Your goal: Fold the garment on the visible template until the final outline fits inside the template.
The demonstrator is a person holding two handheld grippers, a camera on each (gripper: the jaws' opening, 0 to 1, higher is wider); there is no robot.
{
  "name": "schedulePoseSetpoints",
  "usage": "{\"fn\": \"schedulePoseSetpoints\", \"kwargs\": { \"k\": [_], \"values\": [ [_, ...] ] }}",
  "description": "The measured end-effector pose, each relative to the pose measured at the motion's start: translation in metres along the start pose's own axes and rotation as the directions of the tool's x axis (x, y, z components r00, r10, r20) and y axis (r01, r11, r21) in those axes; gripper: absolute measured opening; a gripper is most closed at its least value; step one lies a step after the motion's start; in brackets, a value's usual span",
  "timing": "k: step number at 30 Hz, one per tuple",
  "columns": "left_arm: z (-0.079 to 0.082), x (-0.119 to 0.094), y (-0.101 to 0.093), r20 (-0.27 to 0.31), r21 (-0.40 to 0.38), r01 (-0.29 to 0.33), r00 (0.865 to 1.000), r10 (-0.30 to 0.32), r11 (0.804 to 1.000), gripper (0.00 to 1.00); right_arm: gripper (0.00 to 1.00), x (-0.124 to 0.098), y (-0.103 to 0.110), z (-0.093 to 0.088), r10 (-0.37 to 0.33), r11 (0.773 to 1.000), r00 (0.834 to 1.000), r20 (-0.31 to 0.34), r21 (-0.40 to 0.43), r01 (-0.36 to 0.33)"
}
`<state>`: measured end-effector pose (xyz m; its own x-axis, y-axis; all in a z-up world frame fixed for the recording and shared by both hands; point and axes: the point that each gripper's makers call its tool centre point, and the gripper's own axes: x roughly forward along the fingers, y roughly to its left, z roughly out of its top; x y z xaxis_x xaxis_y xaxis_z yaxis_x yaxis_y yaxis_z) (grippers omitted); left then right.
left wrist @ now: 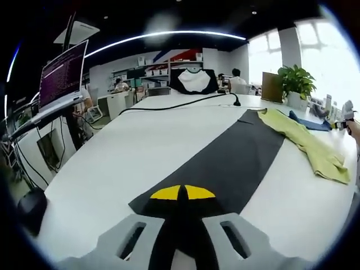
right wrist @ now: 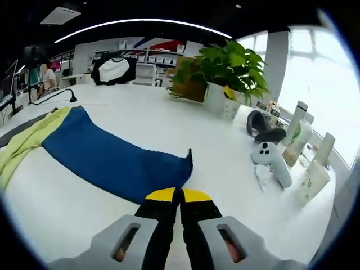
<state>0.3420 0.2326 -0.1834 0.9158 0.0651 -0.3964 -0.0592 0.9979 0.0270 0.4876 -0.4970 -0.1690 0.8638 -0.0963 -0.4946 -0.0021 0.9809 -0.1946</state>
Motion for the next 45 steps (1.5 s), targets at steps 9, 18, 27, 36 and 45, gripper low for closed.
{"fn": "schedulePoseSetpoints", "kwargs": {
  "k": [9, 18, 27, 36, 45],
  "values": [
    [0.001, 0.001, 0.0, 0.004, 0.003, -0.006, 1.0, 0.006, 1.0, 0.0, 0.0, 0.001, -0.007, -0.007, -0.029, 0.998, 1.0, -0.009, -0.054, 0.029],
    [0.007, 0.015, 0.005, -0.002, 0.014, -0.018, 1.0, 0.018, 1.0, 0.0, 0.0, 0.01, -0.015, -0.011, -0.072, 0.986, 0.997, -0.024, -0.152, 0.068],
    [0.01, 0.022, 0.007, 0.001, 0.03, -0.016, 1.0, 0.016, 0.999, 0.0, 0.0, 0.01, -0.03, -0.008, -0.108, 0.983, 0.994, -0.01, -0.149, 0.106],
    [0.012, 0.027, 0.015, -0.001, 0.071, -0.044, 0.999, 0.044, 0.996, 0.0, 0.0, 0.01, -0.035, -0.012, -0.115, 0.98, 0.993, -0.014, -0.163, 0.111],
    [0.015, 0.038, 0.028, -0.012, 0.092, -0.066, 0.998, 0.068, 0.994, 0.0, 0.0, 0.015, -0.042, -0.014, -0.109, 0.959, 0.994, -0.016, -0.264, 0.101]
  ]
}}
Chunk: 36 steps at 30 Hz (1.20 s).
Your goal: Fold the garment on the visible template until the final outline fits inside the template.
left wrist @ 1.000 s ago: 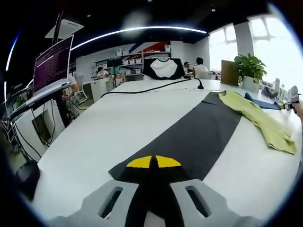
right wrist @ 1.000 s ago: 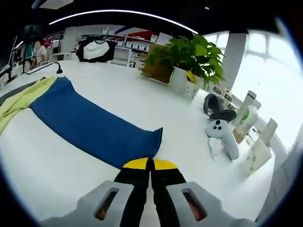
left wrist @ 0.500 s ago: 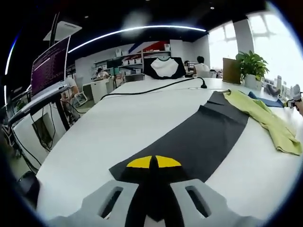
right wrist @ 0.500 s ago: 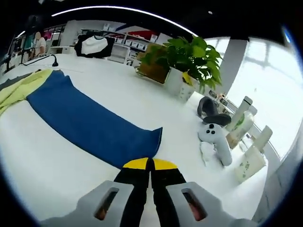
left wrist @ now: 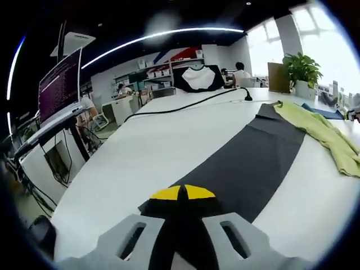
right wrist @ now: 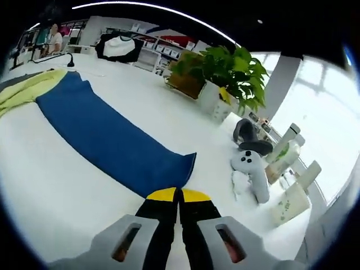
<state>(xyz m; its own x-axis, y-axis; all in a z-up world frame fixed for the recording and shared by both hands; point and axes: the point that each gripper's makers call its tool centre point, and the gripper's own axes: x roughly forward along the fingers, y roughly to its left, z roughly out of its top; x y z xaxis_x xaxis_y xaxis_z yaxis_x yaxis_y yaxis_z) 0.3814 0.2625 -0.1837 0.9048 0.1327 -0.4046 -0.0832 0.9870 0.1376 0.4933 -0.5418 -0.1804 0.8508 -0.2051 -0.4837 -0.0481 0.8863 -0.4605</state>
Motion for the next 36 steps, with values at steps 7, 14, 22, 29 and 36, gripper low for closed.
{"fn": "schedulePoseSetpoints", "kwargs": {
  "k": [7, 14, 22, 29, 36],
  "values": [
    [0.002, 0.009, 0.011, -0.005, 0.01, -0.014, 1.0, 0.014, 1.0, 0.0, 0.0, 0.004, -0.009, 0.001, -0.004, 1.0, 1.0, 0.003, -0.021, 0.004],
    [0.003, 0.015, 0.018, 0.002, -0.03, -0.005, 1.0, 0.005, 1.0, 0.0, 0.0, 0.007, -0.016, 0.001, -0.006, 1.0, 1.0, 0.005, -0.025, 0.006],
    [0.003, 0.015, 0.016, 0.012, -0.026, -0.012, 1.0, 0.013, 1.0, 0.0, 0.0, 0.012, -0.023, -0.004, -0.021, 0.998, 1.0, -0.01, -0.051, 0.02],
    [0.003, 0.013, 0.016, 0.025, -0.018, -0.024, 0.999, 0.024, 1.0, 0.0, 0.0, 0.015, -0.031, -0.007, -0.033, 0.997, 0.999, -0.017, -0.064, 0.031],
    [0.003, 0.013, 0.017, 0.028, -0.002, -0.029, 0.999, 0.029, 1.0, 0.0, 0.0, 0.017, -0.032, -0.006, -0.028, 0.996, 0.999, -0.017, -0.089, 0.026]
  ]
}}
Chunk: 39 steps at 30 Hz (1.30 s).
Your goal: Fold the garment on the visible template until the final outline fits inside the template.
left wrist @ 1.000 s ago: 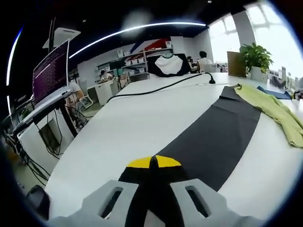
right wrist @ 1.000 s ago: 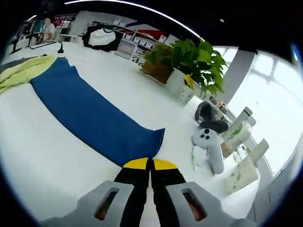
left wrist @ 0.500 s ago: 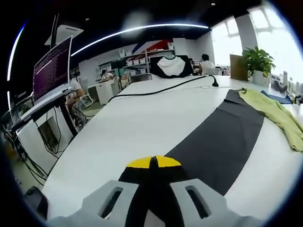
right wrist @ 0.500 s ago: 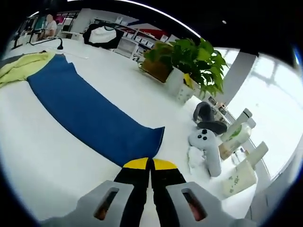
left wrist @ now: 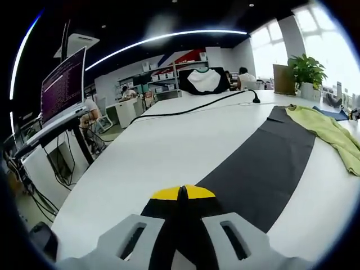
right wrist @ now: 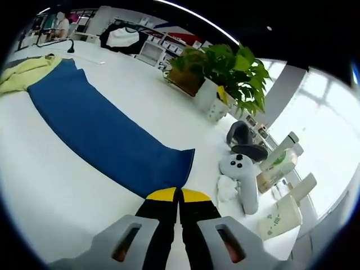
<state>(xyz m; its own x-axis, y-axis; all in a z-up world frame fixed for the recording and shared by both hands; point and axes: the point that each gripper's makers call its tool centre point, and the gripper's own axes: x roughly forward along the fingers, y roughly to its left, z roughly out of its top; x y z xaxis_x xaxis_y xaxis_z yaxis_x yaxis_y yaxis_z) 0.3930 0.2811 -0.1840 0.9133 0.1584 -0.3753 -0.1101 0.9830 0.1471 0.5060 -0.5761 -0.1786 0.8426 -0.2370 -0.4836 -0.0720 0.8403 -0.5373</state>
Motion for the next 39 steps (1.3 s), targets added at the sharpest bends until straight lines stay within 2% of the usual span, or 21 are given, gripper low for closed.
{"fn": "schedulePoseSetpoints", "kwargs": {
  "k": [11, 39],
  "values": [
    [0.001, -0.001, 0.0, 0.003, 0.004, -0.002, 1.0, 0.002, 1.0, 0.0, 0.0, 0.003, -0.006, -0.003, 0.001, 1.0, 1.0, -0.006, 0.018, -0.001],
    [0.003, 0.001, -0.002, 0.005, 0.011, -0.004, 1.0, 0.004, 1.0, 0.0, 0.0, 0.014, -0.039, -0.021, -0.038, 0.995, 0.999, -0.018, 0.087, 0.039]
  ]
}}
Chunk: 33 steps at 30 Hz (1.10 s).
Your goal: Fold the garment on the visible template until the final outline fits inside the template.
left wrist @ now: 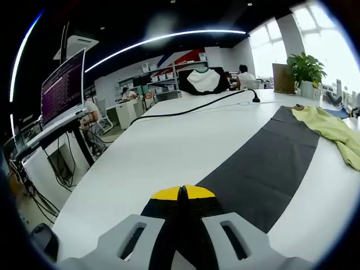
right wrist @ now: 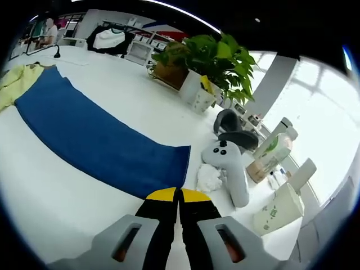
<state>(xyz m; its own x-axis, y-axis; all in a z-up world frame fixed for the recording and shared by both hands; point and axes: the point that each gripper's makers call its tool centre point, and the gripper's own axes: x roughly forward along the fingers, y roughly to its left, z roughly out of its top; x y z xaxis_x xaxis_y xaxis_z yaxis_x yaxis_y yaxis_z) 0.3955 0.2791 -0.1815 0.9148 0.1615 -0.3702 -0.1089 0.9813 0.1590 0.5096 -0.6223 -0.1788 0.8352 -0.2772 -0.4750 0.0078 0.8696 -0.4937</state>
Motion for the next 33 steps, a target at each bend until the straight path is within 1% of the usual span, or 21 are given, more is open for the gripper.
{"fn": "schedulePoseSetpoints", "kwargs": {
  "k": [8, 10, 11, 13, 15, 16, 17, 18, 19, 20, 21, 22, 23, 25, 27, 28, 30, 31, 33],
  "values": [
    [0.0, 0.0, 0.0, 0.004, -0.002, 0.0, 1.0, 0.0, 1.0, 0.0, 0.0, 0.0, 0.0, 0.0, 0.009, 1.0, 1.0, 0.008, 0.023, -0.009],
    [0.0, 0.0, 0.0, 0.004, -0.001, 0.002, 1.0, -0.002, 1.0, 0.0, 0.0, 0.0, -0.001, -0.001, 0.02, 0.998, 1.0, 0.013, 0.062, -0.021],
    [0.0, 0.0, 0.0, 0.005, -0.002, 0.002, 1.0, -0.002, 1.0, 0.0, 0.0, 0.0, -0.002, -0.002, 0.03, 0.995, 0.999, 0.012, 0.097, -0.031],
    [0.0, 0.001, 0.0, 0.006, -0.003, 0.003, 1.0, -0.003, 1.0, 0.0, 0.0, 0.0, -0.002, -0.001, 0.034, 0.994, 0.999, 0.016, 0.101, -0.035],
    [0.0, 0.001, 0.001, 0.006, -0.002, 0.002, 1.0, -0.002, 1.0, 0.0, 0.0, 0.0, -0.002, -0.002, 0.024, 0.996, 1.0, 0.013, 0.082, -0.025],
    [0.0, 0.001, 0.001, 0.006, 0.0, 0.0, 1.0, 0.0, 1.0, 0.0, 0.0, -0.001, -0.004, -0.007, 0.006, 0.998, 1.0, -0.014, 0.062, -0.005],
    [0.0, 0.001, 0.001, 0.006, 0.004, -0.004, 1.0, 0.004, 1.0, 0.0, 0.0, -0.002, -0.007, -0.004, -0.009, 0.999, 1.0, 0.01, 0.049, 0.008],
    [0.0, 0.001, 0.001, 0.006, 0.008, -0.005, 1.0, 0.005, 1.0, 0.0, 0.02, -0.006, -0.008, -0.004, -0.009, 0.996, 1.0, 0.016, 0.087, 0.007],
    [0.001, 0.001, 0.001, -0.004, 0.045, 0.002, 1.0, -0.001, 0.999, 0.01, 0.06, -0.011, -0.009, 0.007, -0.018, 0.987, 0.997, 0.072, 0.159, 0.006],
    [0.0, 0.001, 0.0, -0.032, 0.09, 0.026, 0.999, -0.023, 0.996, 0.01, 0.09, -0.019, -0.01, 0.02, -0.007, 0.981, 0.991, 0.132, 0.191, -0.018],
    [0.001, 0.0, -0.001, -0.052, 0.132, 0.047, 0.998, -0.041, 0.99, 0.01, 0.12, -0.024, -0.01, 0.028, -0.001, 0.978, 0.987, 0.158, 0.205, -0.032],
    [0.002, 0.0, -0.002, -0.069, 0.186, 0.068, 0.996, -0.056, 0.98, 0.01, 0.15, -0.03, -0.011, 0.039, -0.001, 0.979, 0.982, 0.187, 0.198, -0.037],
    [0.003, 0.001, -0.001, -0.057, 0.139, 0.041, 0.998, -0.033, 0.99, 0.03, 0.17, -0.035, -0.012, 0.045, -0.007, 0.98, 0.98, 0.2, 0.195, -0.033],
    [0.003, 0.0, -0.001, -0.048, 0.129, 0.043, 0.998, -0.037, 0.991, 0.04, 0.19, -0.042, -0.013, 0.057, -0.011, 0.981, 0.971, 0.237, 0.192, -0.036],
    [0.007, -0.003, -0.005, -0.015, 0.107, 0.048, 0.999, -0.046, 0.993, 0.07, 0.21, -0.051, -0.01, 0.066, -0.01, 0.983, 0.966, 0.257, 0.182, -0.039],
    [0.012, -0.004, -0.006, 0.019, 0.103, 0.04, 0.999, -0.043, 0.994, 0.08, 0.23, -0.051, -0.01, 0.069, -0.007, 0.984, 0.965, 0.262, 0.175, -0.04],
    [0.021, -0.011, -0.01, 0.063, 0.099, 0.034, 0.997, -0.04, 0.995, 0.12, 0.27, -0.054, -0.007, 0.073, -0.004, 0.985, 0.964, 0.265, 0.168, -0.042],
    [0.024, -0.013, -0.012, 0.074, 0.103, 0.037, 0.996, -0.045, 0.994, 0.13, 0.31, -0.057, -0.006, 0.074, -0.004, 0.985, 0.963, 0.269, 0.166, -0.042],
    [0.032, -0.019, -0.014, 0.115, 0.112, 0.038, 0.992, -0.051, 0.993, 0.13, 0.37, -0.062, -0.002, 0.081, -0.002, 0.986, 0.957, 0.289, 0.159, -0.046]
  ]
}}
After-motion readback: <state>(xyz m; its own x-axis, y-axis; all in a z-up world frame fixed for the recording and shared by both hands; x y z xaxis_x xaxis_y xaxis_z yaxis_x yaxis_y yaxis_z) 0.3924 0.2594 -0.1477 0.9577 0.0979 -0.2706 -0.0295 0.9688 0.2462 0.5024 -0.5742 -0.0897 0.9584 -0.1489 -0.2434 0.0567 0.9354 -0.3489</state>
